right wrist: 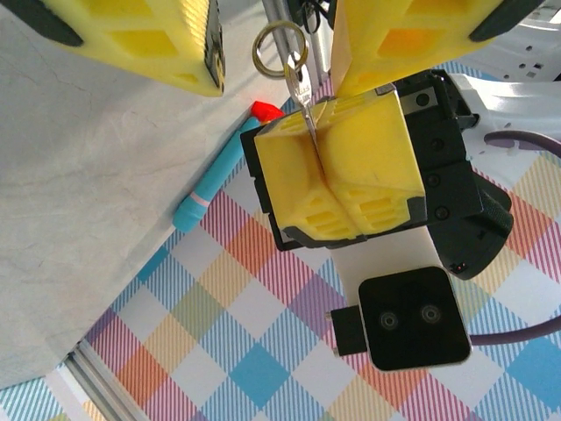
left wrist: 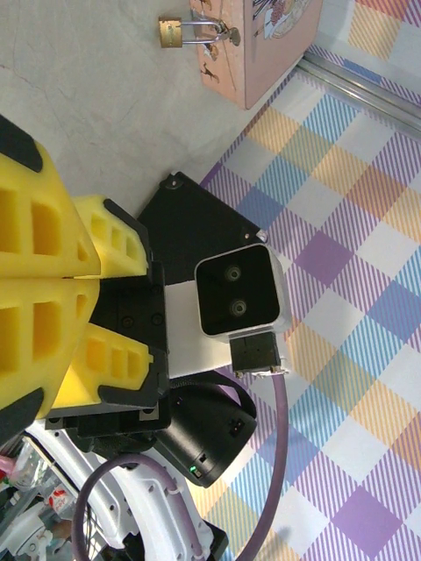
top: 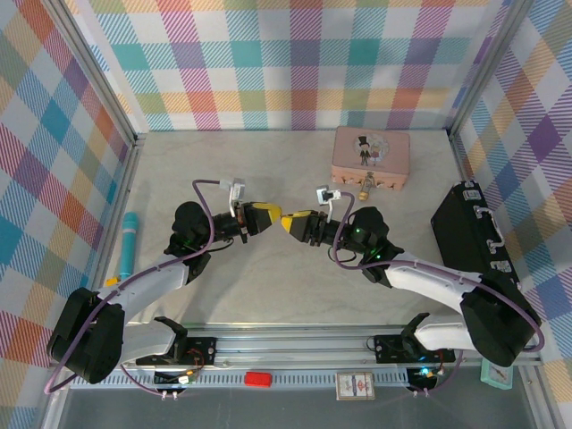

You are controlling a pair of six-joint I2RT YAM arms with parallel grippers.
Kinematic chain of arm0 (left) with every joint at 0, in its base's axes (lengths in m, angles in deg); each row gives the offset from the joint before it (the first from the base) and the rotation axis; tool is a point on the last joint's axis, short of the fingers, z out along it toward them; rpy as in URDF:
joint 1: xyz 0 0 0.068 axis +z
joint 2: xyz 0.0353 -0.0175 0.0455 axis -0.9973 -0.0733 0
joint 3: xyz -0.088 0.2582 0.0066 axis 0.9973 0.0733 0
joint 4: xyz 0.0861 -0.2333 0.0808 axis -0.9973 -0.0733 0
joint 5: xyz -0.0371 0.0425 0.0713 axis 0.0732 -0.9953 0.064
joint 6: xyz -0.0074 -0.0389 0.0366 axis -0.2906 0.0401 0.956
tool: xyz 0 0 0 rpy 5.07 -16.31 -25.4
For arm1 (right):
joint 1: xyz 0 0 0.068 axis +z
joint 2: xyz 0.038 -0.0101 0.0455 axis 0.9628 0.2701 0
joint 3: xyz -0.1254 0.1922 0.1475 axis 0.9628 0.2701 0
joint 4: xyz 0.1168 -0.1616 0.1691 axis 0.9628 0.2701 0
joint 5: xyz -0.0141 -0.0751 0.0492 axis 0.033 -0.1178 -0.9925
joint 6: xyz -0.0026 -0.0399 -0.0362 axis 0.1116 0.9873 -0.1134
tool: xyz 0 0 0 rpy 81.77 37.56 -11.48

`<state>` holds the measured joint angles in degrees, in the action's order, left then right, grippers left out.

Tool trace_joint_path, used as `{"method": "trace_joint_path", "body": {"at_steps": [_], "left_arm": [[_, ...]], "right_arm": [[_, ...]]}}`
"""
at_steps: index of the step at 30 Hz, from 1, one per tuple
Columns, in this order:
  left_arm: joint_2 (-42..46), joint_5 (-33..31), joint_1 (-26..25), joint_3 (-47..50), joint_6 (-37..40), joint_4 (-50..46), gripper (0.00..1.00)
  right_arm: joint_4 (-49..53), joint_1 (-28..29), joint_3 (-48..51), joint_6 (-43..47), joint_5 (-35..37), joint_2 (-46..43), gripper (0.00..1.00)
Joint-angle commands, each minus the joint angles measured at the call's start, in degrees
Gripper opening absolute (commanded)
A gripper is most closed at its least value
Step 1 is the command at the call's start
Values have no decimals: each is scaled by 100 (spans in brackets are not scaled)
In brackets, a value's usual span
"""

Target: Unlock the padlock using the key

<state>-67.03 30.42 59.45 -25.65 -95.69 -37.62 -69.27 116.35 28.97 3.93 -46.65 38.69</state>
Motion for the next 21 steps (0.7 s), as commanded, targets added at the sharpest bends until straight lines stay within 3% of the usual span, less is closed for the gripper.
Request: {"method": "trace_joint_path", "body": {"at_steps": [1,21], "left_arm": [[66,65,51,-25,101,160,0],[-35,73,42,-33,79,198,0]], "right_arm": [[-279,34,-212,15,-139,64,38],[-426,43,-287,-61,-278,160,29]]}}
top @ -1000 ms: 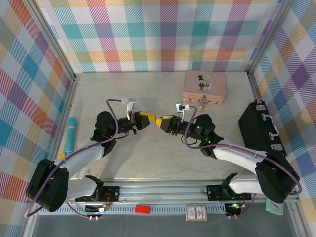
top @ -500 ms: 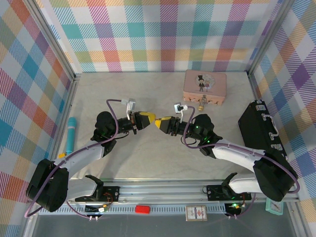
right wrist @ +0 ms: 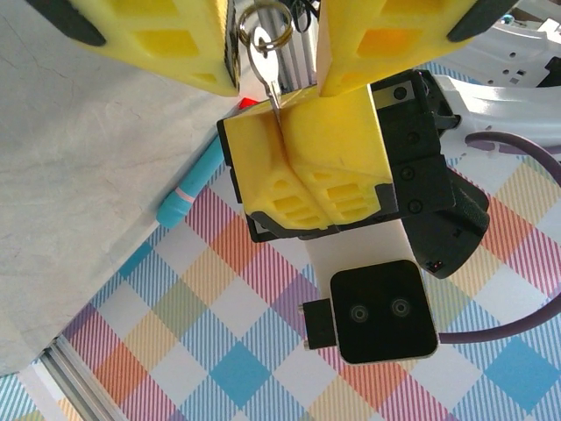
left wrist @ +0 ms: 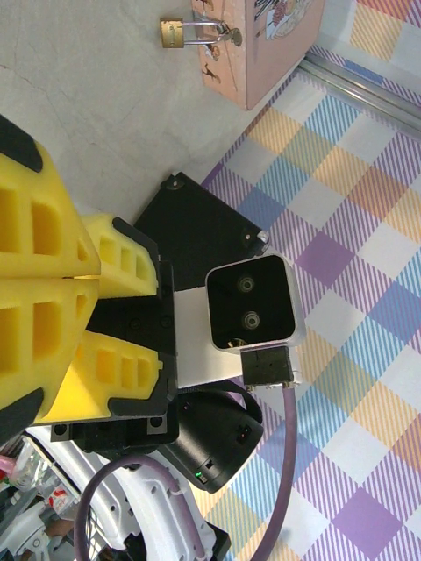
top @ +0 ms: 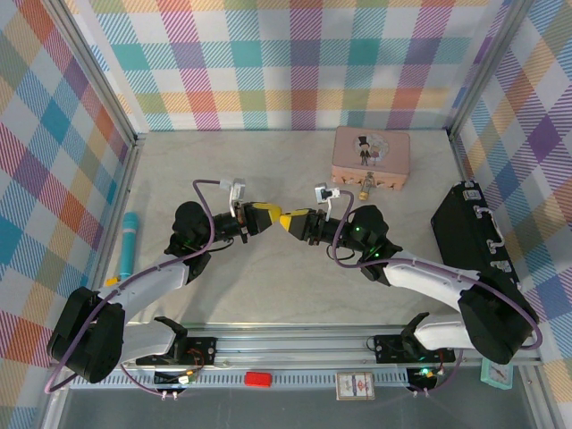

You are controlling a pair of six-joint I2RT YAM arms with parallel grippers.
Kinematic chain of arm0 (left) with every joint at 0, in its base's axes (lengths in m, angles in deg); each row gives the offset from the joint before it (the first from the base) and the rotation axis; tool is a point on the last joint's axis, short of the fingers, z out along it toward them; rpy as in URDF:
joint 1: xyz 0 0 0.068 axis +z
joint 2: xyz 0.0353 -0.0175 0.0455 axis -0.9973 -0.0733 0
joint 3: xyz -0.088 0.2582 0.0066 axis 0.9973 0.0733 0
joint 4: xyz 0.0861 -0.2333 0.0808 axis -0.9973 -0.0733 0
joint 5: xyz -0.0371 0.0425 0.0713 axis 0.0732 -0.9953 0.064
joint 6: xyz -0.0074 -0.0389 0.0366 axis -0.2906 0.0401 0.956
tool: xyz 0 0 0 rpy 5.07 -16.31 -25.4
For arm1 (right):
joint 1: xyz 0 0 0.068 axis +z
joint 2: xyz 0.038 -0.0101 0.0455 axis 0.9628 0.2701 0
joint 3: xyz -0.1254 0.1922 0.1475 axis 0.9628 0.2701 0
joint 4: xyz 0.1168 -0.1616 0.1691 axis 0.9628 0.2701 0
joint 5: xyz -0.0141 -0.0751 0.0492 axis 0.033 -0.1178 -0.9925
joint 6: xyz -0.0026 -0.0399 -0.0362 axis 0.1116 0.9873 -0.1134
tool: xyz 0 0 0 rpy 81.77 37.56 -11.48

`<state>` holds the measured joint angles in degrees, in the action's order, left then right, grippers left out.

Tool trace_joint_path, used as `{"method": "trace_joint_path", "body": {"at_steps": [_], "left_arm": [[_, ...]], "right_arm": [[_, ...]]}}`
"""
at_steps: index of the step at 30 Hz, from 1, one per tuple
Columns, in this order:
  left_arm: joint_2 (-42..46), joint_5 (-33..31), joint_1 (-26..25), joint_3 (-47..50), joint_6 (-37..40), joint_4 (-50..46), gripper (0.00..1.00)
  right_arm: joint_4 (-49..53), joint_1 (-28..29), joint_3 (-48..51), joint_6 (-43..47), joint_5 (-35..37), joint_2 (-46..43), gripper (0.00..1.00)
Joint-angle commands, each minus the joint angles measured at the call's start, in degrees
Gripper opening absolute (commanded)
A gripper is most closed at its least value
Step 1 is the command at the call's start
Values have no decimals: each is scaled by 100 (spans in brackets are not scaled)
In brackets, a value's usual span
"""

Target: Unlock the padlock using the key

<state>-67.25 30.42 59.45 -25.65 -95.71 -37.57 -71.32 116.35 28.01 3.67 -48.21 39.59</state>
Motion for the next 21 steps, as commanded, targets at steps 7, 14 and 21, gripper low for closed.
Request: {"method": "trace_joint_path", "body": {"at_steps": [7,14,21], "left_arm": [[28,46,42,-25,94,167,0],[31,21,42,-35,123,121,0],[74,-62,42,-33,152,14,0]], "right_arm": [[-247,43,-186,-50,-164,115,23],[-169,43,-165,-8,-121,49,17],[15,44,-92,24,60,-78,9]]}}
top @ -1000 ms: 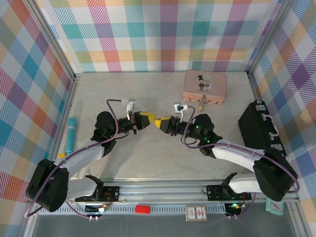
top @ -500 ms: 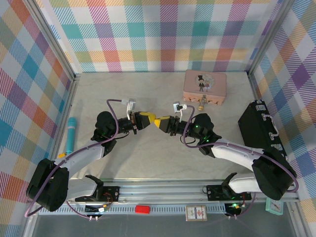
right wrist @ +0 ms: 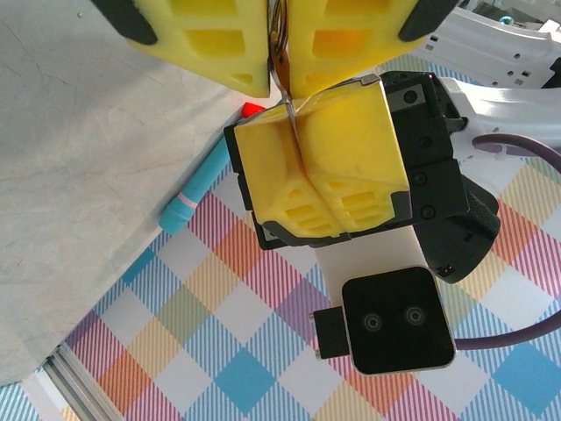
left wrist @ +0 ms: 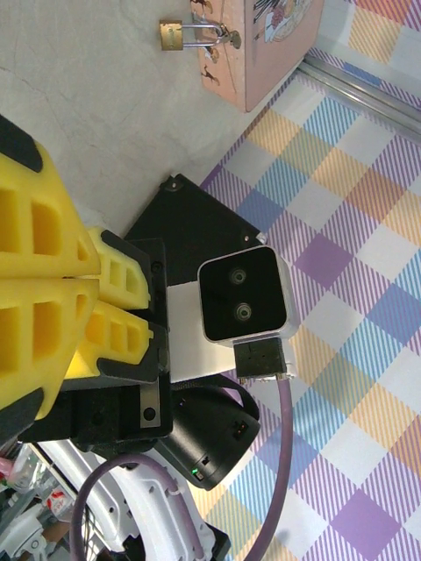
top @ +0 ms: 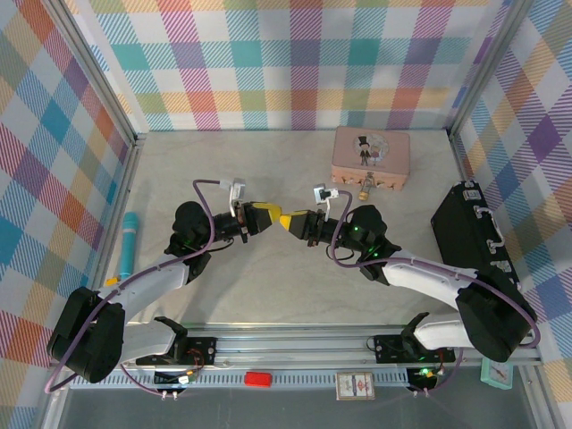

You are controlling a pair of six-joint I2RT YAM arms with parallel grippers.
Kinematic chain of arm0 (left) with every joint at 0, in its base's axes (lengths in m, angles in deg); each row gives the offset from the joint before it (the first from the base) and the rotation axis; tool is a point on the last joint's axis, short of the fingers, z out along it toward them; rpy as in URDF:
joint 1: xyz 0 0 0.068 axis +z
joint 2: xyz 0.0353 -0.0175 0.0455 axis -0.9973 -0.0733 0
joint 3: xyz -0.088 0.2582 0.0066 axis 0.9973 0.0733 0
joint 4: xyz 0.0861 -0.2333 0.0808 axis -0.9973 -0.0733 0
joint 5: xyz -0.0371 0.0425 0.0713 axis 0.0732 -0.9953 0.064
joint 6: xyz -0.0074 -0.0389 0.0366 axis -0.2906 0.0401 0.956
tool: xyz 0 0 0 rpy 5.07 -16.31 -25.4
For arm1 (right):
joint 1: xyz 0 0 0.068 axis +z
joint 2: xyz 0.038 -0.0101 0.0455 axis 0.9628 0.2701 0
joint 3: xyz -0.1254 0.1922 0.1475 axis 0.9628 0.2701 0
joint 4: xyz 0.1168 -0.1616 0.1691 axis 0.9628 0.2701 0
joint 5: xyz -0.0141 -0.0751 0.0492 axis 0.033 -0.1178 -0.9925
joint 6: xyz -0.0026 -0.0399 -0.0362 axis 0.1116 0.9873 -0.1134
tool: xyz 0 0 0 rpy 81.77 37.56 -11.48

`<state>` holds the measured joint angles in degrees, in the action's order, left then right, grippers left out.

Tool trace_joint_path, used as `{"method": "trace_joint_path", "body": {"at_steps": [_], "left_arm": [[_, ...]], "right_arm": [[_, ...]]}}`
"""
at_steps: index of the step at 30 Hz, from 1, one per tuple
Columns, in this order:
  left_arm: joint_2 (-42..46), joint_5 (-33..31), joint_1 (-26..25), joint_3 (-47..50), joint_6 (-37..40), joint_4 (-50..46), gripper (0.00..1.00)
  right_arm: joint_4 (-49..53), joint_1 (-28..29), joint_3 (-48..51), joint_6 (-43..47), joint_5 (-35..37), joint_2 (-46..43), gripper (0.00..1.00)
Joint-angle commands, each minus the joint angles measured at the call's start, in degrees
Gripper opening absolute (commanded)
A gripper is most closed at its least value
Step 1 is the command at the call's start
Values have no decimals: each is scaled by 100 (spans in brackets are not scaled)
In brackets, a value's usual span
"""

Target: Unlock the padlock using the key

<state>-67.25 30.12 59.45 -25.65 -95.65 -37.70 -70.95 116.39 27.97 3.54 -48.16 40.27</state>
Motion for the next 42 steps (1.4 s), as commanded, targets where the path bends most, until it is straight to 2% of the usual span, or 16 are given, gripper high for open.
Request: {"method": "trace_joint_path", "body": {"at_steps": [1,4,7,10,12,14,15,17,22,25,32,37,42], "left_arm": [[83,-38,42,-42,158,-12,0],[92,-84,42,-51,166,-59,0],[101,-108,42,-87,158,-159,0],[135,-173,51,-270,301,-800,10],[172,-266,83,-357,429,-1198,18],[214,-461,136,-333,354,-1247,26],[236,-536,168,-307,277,-1194,34],[247,-674,198,-359,249,-1363,39],[328,-1107,222,-563,482,-2270,44],[400,-1423,218,-850,754,-3267,44],[316,-2645,160,-1374,958,-5132,45],[-180,-3059,-266,-1740,1159,-5439,47],[-1139,-3591,-906,-2356,1175,-5446,48]], "right_arm": [[14,39,-92,36,70,-152,7],[201,39,-126,10,119,-147,0],[497,37,-212,10,185,-162,0],[1122,34,-366,154,334,-261,0],[2068,25,-586,420,534,-398,0],[2874,25,-786,690,758,-533,0],[3289,25,-870,844,872,-603,0],[3933,21,-1011,1127,1050,-759,0],[5019,21,-1137,1663,1484,-1221,0],[5592,17,-1205,1932,1738,-1510,0],[7135,12,-1435,2467,2861,-2141,0],[7779,12,-1554,2692,3570,-2907,0],[8035,11,-1461,2717,4219,-3961,0]]}}
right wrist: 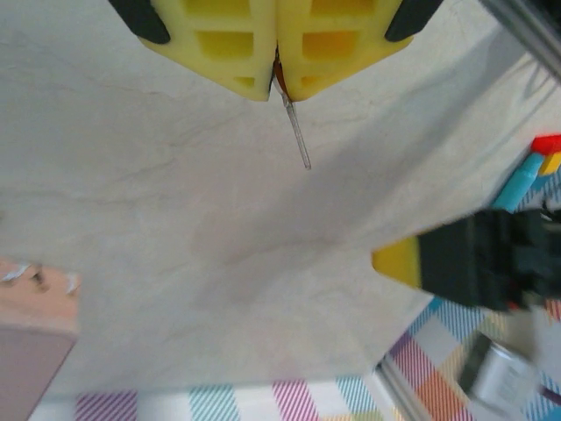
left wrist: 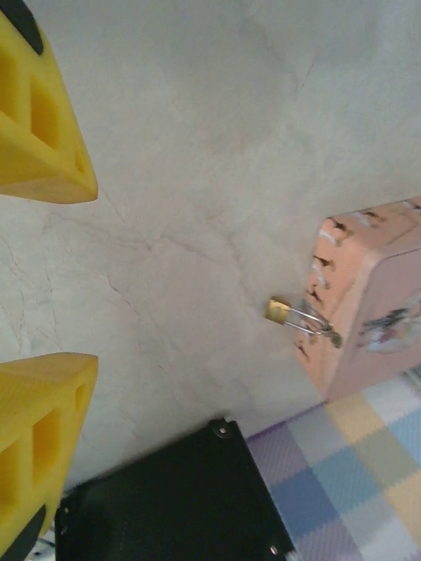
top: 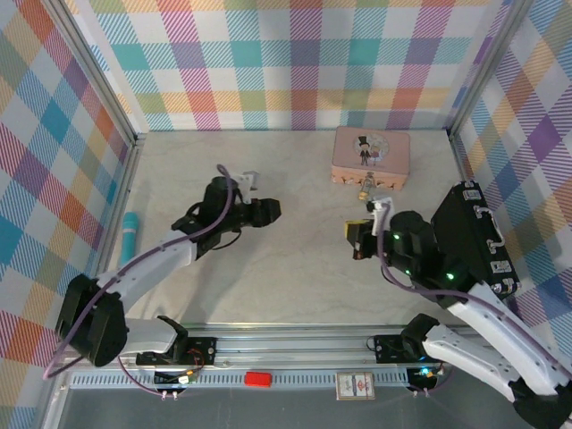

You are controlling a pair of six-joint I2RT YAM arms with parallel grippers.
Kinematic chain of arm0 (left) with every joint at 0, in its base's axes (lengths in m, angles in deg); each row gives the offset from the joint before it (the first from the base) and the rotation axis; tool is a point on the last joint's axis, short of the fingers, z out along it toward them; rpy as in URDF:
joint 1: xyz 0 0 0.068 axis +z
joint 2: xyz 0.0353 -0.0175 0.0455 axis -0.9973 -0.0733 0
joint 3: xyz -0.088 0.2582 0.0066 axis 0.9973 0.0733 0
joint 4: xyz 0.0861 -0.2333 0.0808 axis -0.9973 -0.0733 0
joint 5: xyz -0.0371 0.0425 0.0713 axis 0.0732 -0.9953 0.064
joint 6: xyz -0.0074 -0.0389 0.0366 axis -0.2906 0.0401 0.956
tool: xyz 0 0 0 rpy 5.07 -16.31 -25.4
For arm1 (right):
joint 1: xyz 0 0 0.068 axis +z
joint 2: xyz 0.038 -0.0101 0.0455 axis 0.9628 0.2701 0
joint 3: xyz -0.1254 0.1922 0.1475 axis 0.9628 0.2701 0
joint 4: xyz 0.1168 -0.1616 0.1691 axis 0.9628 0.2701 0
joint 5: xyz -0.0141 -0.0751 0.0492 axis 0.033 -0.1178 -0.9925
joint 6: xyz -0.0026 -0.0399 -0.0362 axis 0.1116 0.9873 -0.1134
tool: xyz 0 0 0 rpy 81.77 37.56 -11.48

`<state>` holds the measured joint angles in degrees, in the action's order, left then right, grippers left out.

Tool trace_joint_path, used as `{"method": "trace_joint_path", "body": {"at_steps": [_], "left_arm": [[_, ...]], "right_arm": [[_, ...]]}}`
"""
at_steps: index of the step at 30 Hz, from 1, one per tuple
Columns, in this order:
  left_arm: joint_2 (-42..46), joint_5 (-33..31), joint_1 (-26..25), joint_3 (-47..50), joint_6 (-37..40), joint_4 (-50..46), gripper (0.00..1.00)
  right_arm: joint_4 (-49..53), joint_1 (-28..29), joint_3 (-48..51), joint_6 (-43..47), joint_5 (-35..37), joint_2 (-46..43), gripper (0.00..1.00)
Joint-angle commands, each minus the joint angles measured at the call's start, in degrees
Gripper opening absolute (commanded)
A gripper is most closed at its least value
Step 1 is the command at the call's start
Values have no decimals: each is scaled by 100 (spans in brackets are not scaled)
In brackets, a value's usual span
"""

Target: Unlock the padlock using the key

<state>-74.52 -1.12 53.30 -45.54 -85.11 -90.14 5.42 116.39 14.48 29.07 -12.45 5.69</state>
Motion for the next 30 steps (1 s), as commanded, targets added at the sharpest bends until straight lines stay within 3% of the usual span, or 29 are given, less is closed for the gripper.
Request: {"method": "trace_joint_path", "body": {"at_steps": [1,6,15,30], "left_arm": [[-635,-571,-399,-501,68,-176,48],[-1897,-748,-818,-1175,-210,430,48],[-3668,-1332,-1494,-2515,-303,1266,53],[-6224,-1909,-1696,-5208,-684,1059,54]], "right_arm": [[451,11,-88,158,771,-703,0],[761,12,-67,99,1326,-1558,0],[1031,12,34,77,1404,-2183,0],[985,4,402,-284,1036,-2676,0]]}}
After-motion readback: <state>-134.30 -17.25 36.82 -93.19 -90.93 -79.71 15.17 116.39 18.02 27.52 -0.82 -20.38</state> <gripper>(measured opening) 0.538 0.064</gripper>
